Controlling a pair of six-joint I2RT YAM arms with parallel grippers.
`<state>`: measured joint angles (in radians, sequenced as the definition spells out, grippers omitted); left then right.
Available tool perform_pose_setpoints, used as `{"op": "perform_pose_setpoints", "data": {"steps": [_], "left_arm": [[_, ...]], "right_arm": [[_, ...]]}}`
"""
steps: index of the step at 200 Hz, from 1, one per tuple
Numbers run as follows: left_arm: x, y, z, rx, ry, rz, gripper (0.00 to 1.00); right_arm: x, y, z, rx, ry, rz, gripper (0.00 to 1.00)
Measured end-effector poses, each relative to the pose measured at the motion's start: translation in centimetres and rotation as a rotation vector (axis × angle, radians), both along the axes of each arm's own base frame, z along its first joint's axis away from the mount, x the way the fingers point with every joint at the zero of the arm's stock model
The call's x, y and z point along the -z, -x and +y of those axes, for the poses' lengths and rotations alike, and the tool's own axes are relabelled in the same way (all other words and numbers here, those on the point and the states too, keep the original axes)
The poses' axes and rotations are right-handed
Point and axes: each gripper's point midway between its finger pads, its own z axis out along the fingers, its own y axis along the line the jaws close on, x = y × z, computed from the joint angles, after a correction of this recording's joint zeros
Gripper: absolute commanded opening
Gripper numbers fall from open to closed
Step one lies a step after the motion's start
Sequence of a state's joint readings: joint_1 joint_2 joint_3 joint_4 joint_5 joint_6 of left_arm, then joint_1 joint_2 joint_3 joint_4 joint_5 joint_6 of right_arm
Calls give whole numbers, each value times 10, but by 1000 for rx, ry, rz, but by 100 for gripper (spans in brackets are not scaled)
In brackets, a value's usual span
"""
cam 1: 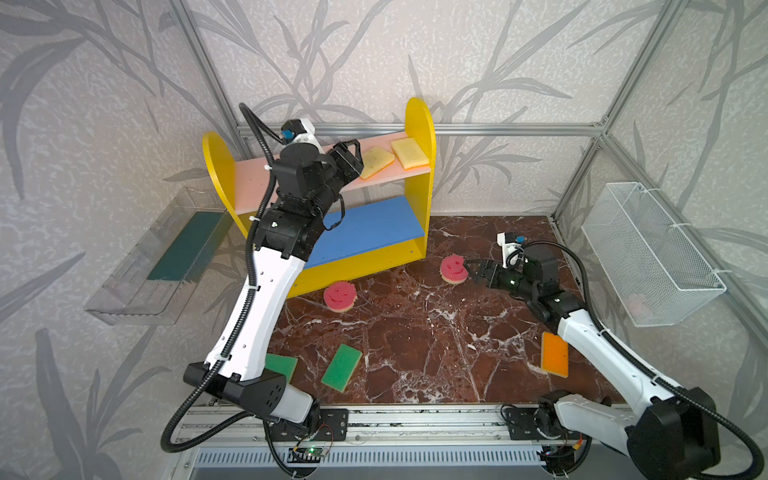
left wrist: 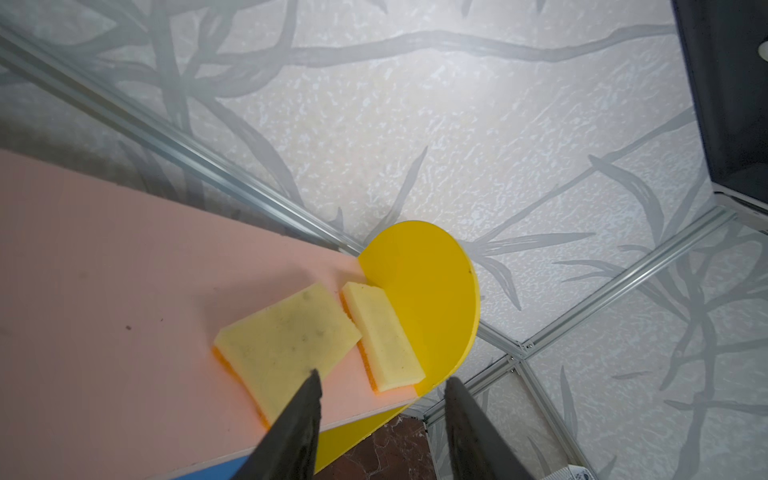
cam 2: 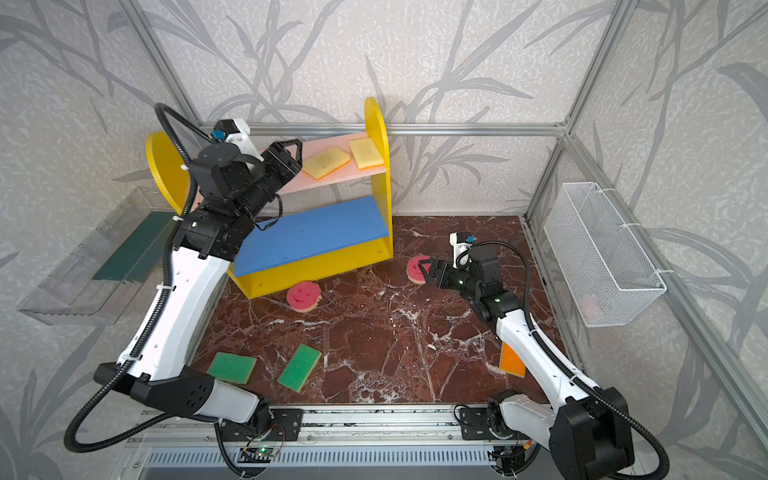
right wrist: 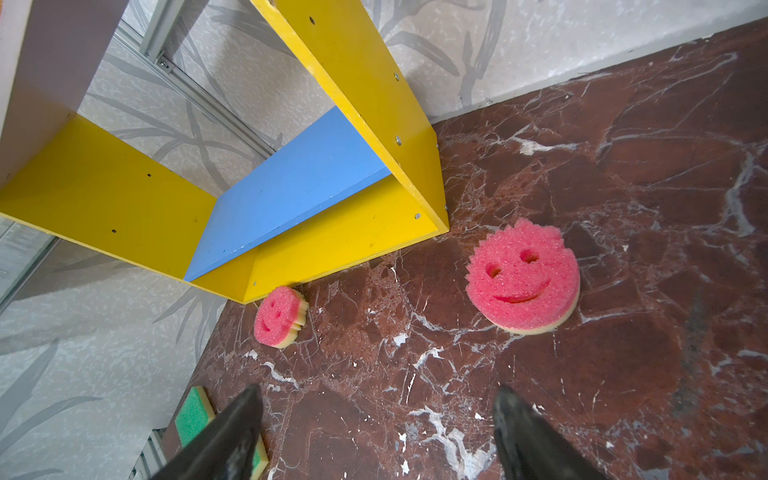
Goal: Place and organize the cleaning sponges onto the shelf
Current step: 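Lower the yellow sponge onto the pink shelf beside the first sponge with the left gripper, then push the placed sponge flat against the first sponge with the left gripper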
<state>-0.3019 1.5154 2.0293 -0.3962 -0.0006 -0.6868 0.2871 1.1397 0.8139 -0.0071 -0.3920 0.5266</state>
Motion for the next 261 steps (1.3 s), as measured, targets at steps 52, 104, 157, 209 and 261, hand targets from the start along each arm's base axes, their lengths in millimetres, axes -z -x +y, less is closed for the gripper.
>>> {"op": "perform_pose_setpoints", "data": {"steps": [52,104,157,209,261], "left_arm": [[2,-20,8,15,-140,16,63],[80,-82,21,39,-174,203,68],[91,-93,25,76,-165,222,70],[87,-91,18,131,-154,208,70],[98,-93,15,149,-149,225,70]], "right_arm": [[-1,6,8,-39,16,-1,85],[-18,14,25,-104,42,-48,84],[-92,33,71,-240,53,-225,81],[-130,22,88,-254,46,-297,81],[-141,11,102,-262,41,-308,81]]}}
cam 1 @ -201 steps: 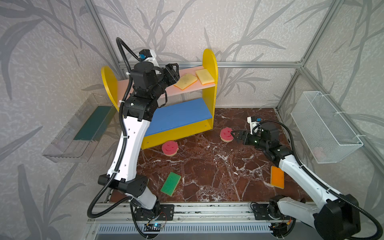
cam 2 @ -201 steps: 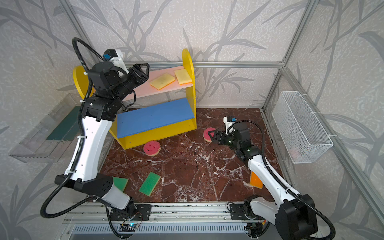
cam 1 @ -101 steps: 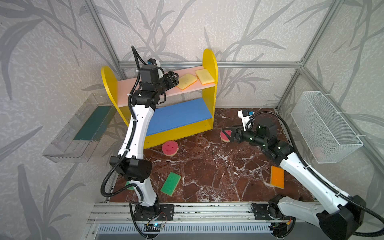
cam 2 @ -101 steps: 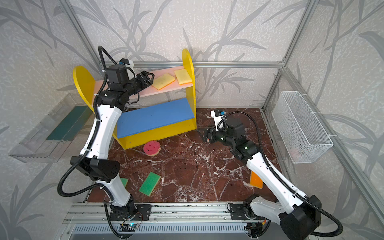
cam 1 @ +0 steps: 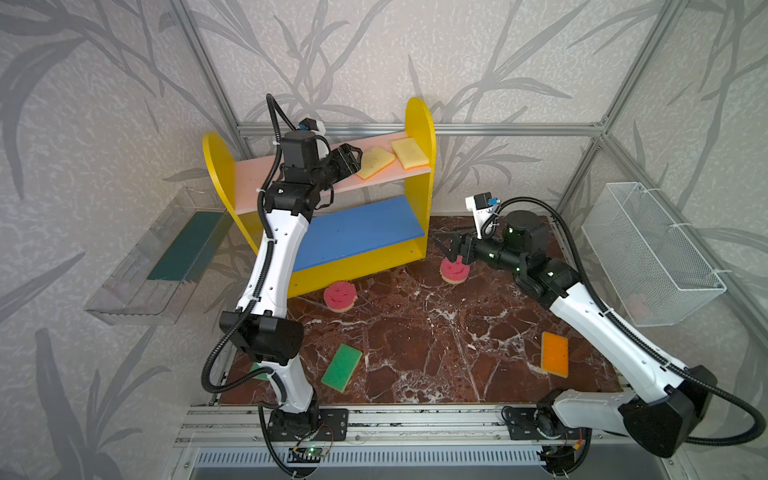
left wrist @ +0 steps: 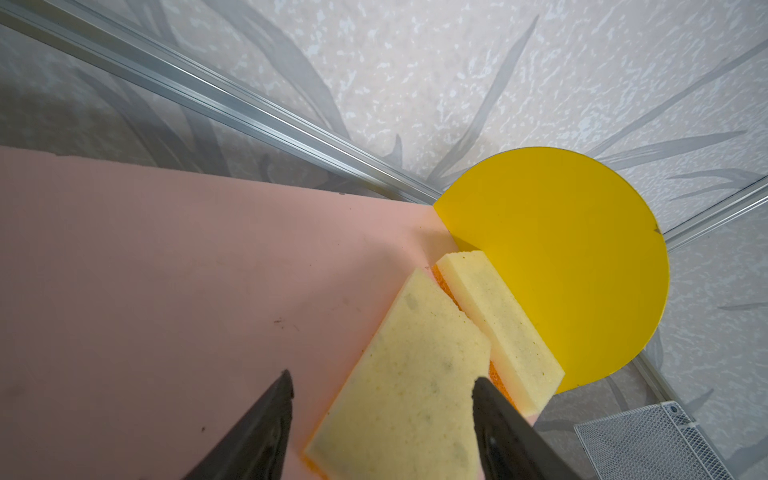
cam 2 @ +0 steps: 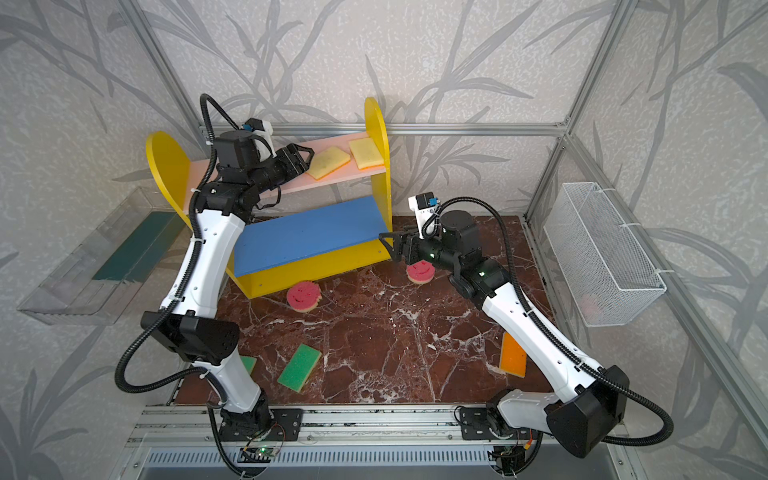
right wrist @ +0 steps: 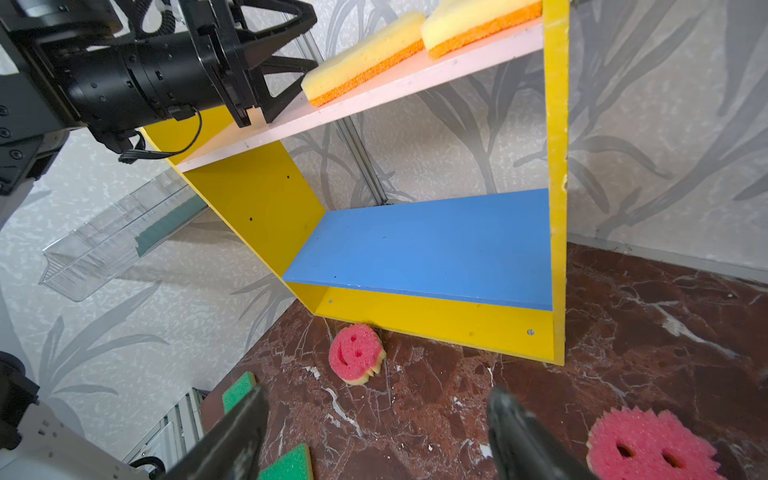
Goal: Place and organize the cleaning sponges onto the shelf
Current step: 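Push the placed sponge flat against the first sponge with the left gripper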
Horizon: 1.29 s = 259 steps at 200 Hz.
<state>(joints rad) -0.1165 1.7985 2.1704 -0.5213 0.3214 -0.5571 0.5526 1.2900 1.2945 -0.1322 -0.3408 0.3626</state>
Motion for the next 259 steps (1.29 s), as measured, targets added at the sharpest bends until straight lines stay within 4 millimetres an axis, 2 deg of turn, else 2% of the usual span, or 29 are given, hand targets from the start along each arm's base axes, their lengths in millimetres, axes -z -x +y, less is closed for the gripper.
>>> {"op": "perform_pose_setpoints", "data": {"steps": [44,100,152,217,259], "left_arm": [[0,6,-7,14,3,-15,70],[3,34,-26,55,15,-13,69],[9,48,-41,83,26,-6,69],[9,51,-57,108,41,-4,69],[8,37,-60,103,44,-11,69]], "right_arm": [[-2,0,2,-1,-6,-5,81],[-4,-1,1,7,-11,-9,81],[-1,-3,1,13,-9,-1,80],[0,-5,1,19,-6,0,80],[0,-5,1,23,-5,-1,80]]}}
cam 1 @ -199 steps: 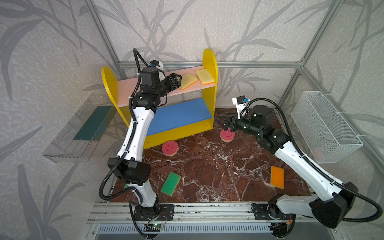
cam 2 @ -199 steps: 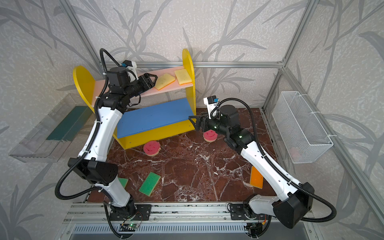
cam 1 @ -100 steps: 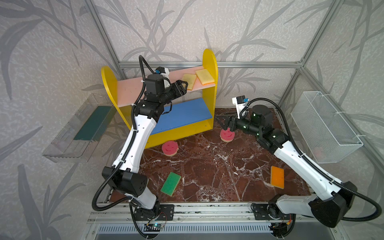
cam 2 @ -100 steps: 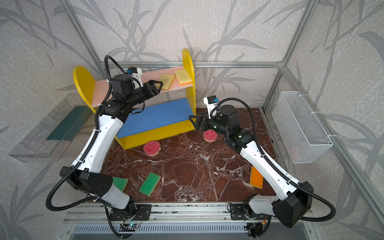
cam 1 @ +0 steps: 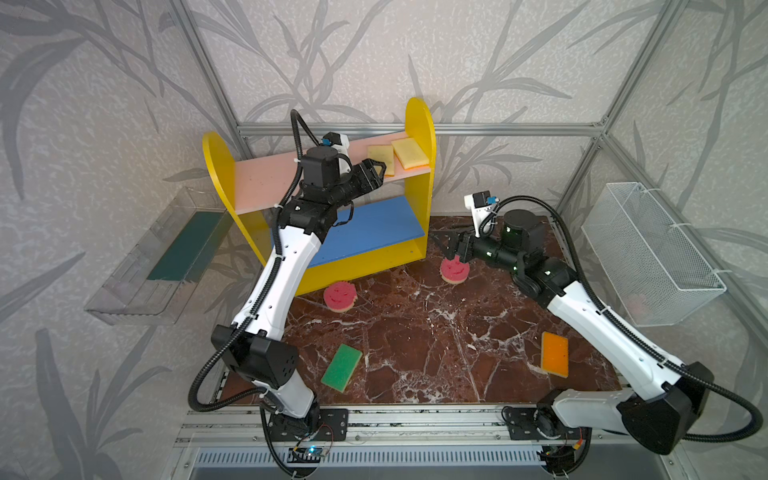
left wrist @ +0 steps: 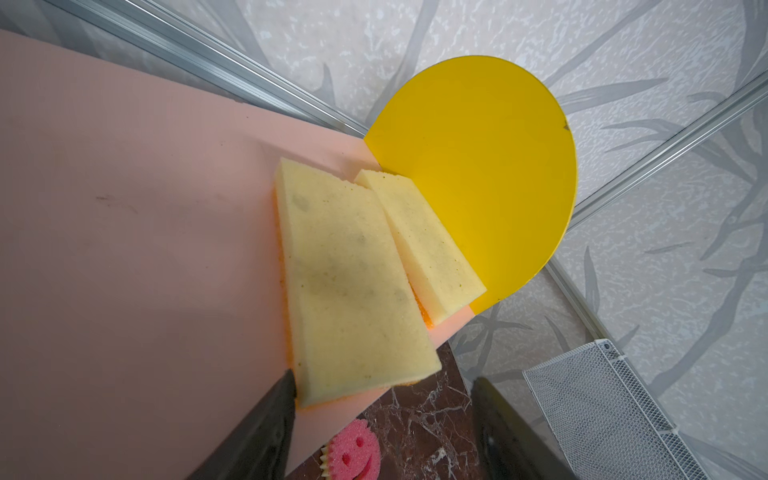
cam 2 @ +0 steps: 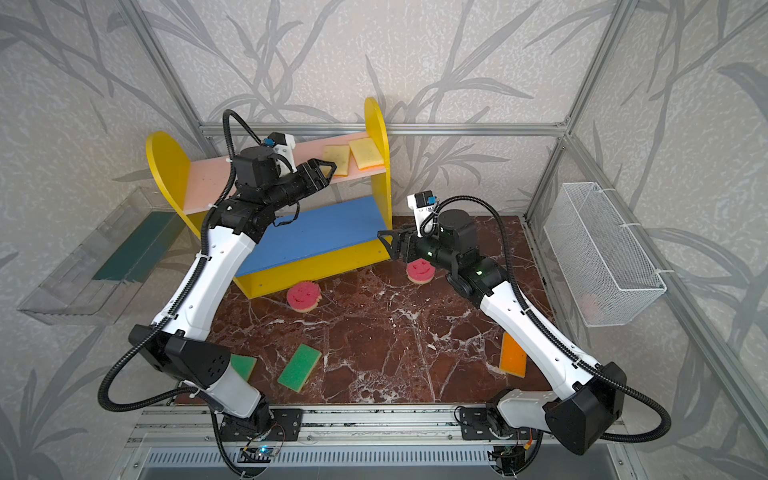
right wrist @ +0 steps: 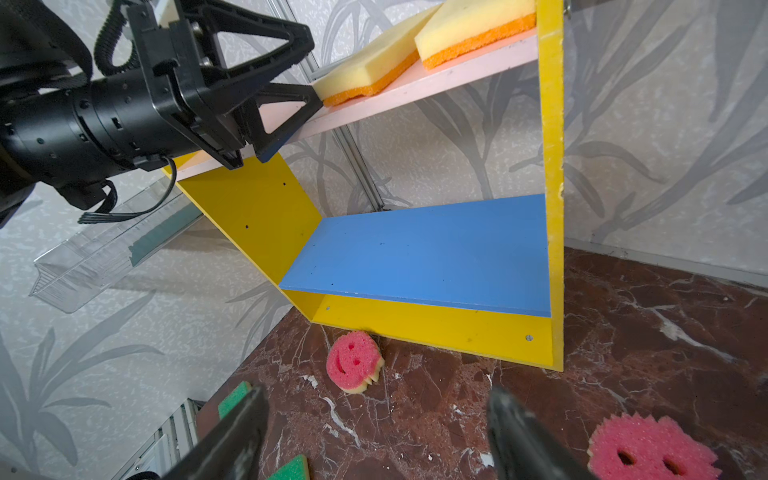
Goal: Place and organize the cleaning sponges onto the shelf
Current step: 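Push the placed sponge flat against the first sponge with the left gripper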
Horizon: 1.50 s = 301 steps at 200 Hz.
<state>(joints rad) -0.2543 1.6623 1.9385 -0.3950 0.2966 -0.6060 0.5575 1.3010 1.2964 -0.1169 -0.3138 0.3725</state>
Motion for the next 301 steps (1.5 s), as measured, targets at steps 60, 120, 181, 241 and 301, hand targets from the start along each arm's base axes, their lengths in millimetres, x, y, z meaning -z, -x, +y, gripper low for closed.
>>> {"op": "perform_pose_setpoints", "data": {"steps": [60,120,181,241,301], "left_arm": [[-6,-17,-6,7,19,-7,69],[-7,-17,-8,10,44,-2,69],[-6,-15,-12,22,61,-15,69],[-2,-11,-26,55,80,-17,70],[-1,3,-11,22,64,-13,73]], "right_arm": [[0,-1,-1,5,4,-4,80],[2,-3,-4,15,6,-1,80],[10,-5,-14,38,13,11,81],[10,-2,-34,79,13,23,82],[11,2,-40,80,5,51,28]]}}
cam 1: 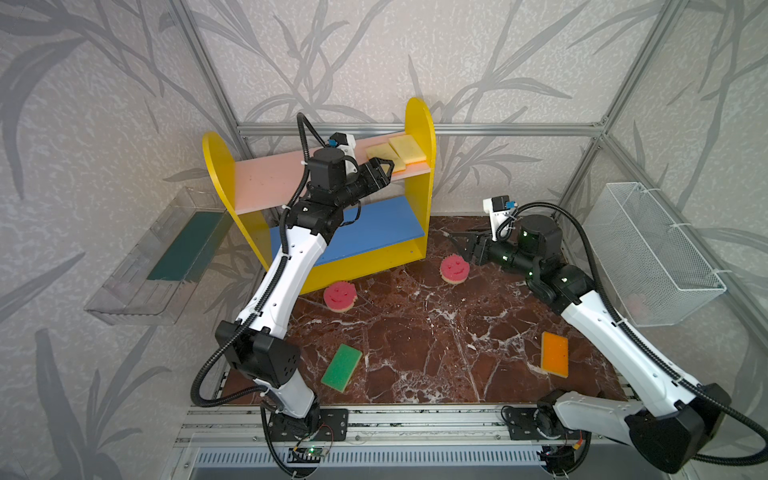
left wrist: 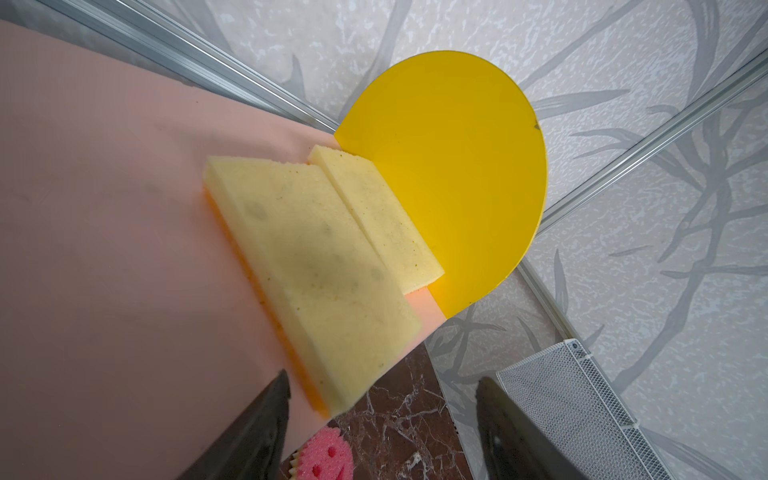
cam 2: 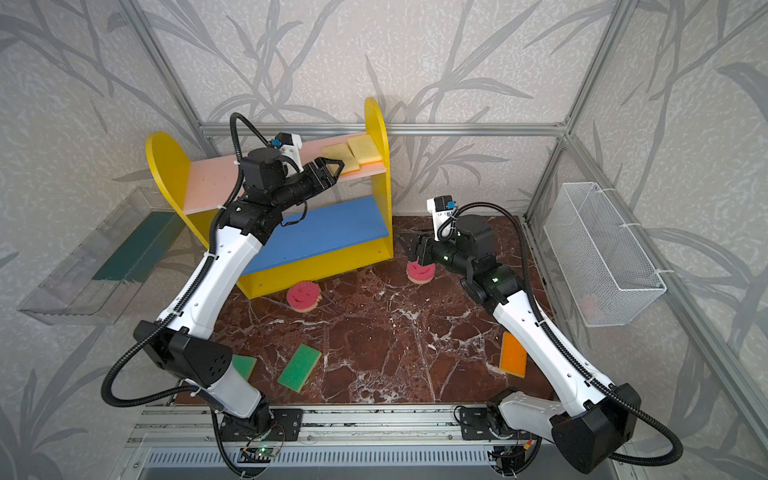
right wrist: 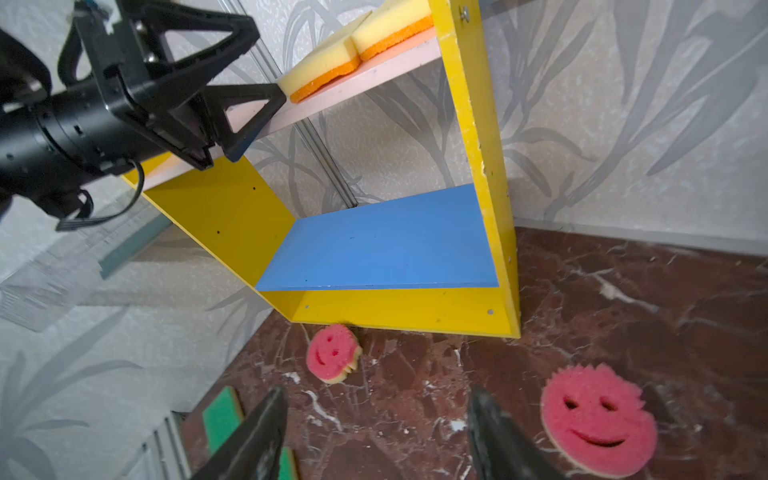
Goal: Place and organize the cleaning sponges onto the shelf
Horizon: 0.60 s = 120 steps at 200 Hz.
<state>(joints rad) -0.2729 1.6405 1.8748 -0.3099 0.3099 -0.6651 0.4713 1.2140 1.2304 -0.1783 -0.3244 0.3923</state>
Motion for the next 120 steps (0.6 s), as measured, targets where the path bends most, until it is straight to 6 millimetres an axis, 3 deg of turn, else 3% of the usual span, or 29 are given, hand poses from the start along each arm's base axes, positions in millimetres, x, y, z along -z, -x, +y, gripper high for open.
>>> {"op": "perform_pose_setpoints", "data": {"steps": [37,67,120], "left_arm": [[2,25,25,-53,-16,-5,74],[12,56,41,-86,-25,-10,76],[76,101,64,-156,-23,35,87]], "right_arm": [[-13,-8,14,-35,-1,-1,10],[-37,-17,42,-89,-3,-45,0],[-63,-41,88,-160,15,-99,0]]}}
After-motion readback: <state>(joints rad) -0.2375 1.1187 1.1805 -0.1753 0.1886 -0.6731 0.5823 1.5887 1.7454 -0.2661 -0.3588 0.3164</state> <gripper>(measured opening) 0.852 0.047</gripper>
